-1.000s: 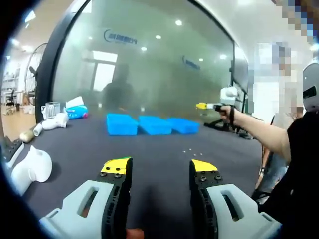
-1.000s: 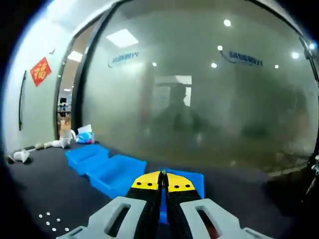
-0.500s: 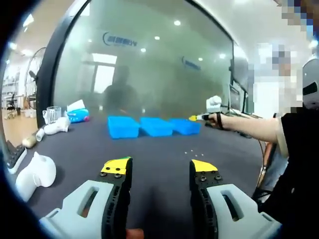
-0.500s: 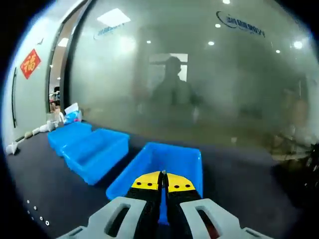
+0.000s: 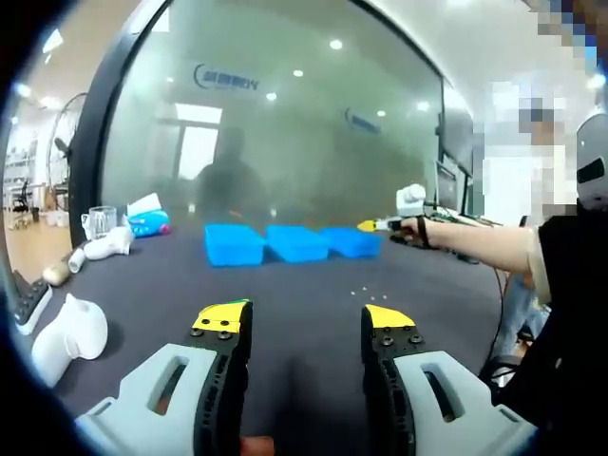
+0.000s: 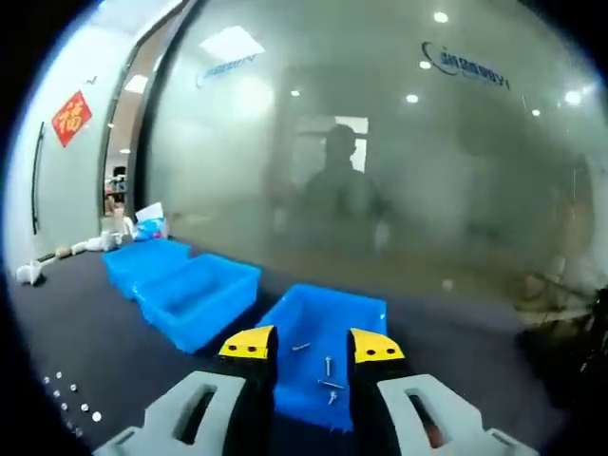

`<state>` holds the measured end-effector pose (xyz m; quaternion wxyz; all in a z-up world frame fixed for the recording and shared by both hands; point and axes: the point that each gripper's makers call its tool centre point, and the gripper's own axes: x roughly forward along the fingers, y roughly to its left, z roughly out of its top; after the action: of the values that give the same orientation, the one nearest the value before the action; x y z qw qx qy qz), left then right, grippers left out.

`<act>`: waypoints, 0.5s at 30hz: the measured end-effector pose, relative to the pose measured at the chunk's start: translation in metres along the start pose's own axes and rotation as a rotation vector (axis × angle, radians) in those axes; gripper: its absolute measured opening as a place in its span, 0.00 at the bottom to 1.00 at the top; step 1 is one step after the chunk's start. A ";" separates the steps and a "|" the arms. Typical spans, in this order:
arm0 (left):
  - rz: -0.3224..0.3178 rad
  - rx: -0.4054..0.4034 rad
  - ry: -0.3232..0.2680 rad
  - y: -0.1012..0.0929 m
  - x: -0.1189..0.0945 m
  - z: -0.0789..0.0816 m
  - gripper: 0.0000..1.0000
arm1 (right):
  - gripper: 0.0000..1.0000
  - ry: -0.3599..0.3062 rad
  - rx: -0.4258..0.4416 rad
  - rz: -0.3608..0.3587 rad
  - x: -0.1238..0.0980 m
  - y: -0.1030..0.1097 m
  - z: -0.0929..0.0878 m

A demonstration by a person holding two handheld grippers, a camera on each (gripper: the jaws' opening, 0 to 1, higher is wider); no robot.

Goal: Sort the screws, nuts, and washers into the corresponding bins

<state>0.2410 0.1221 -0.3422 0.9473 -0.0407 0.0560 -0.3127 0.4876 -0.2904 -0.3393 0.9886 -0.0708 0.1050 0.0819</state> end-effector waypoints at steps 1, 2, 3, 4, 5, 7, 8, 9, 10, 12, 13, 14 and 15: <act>0.000 0.001 -0.001 0.000 0.000 0.000 0.45 | 0.26 -0.004 -0.004 0.007 -0.005 0.002 0.000; 0.000 0.001 0.000 0.000 0.000 0.000 0.45 | 0.26 -0.014 -0.006 0.019 -0.011 0.004 0.000; 0.000 0.001 -0.001 0.000 0.000 0.000 0.45 | 0.26 -0.022 -0.009 0.027 -0.015 0.006 0.001; -0.001 0.001 -0.001 0.000 0.000 0.001 0.45 | 0.26 -0.027 -0.019 0.033 -0.023 0.009 0.000; -0.001 0.001 -0.002 0.000 0.000 0.001 0.45 | 0.26 -0.032 -0.024 0.041 -0.031 0.012 -0.001; -0.002 0.000 -0.003 -0.001 -0.001 0.001 0.45 | 0.27 -0.050 -0.026 0.060 -0.046 0.017 -0.002; -0.004 0.000 -0.002 -0.001 0.000 0.000 0.45 | 0.27 -0.057 -0.030 0.065 -0.055 0.020 -0.003; -0.005 0.001 -0.001 -0.001 0.000 0.000 0.45 | 0.27 -0.066 -0.035 0.078 -0.065 0.025 -0.004; -0.006 0.003 0.000 -0.002 0.000 0.000 0.45 | 0.27 -0.071 -0.051 0.094 -0.075 0.030 -0.006; 0.000 0.002 -0.005 0.000 -0.001 0.001 0.45 | 0.27 -0.078 -0.086 0.122 -0.098 0.043 -0.013; 0.001 0.001 -0.006 0.001 -0.001 0.002 0.45 | 0.27 -0.085 -0.086 0.139 -0.108 0.049 -0.016; 0.003 0.001 -0.008 0.001 -0.001 0.002 0.45 | 0.28 -0.082 -0.077 0.149 -0.114 0.052 -0.019; 0.005 0.001 -0.008 0.002 -0.002 0.002 0.45 | 0.28 -0.078 -0.057 0.162 -0.124 0.057 -0.022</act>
<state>0.2411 0.1250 -0.3401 0.9484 -0.0412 0.0520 -0.3100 0.3536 -0.2563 -0.3409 0.9796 -0.0869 0.0692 0.1673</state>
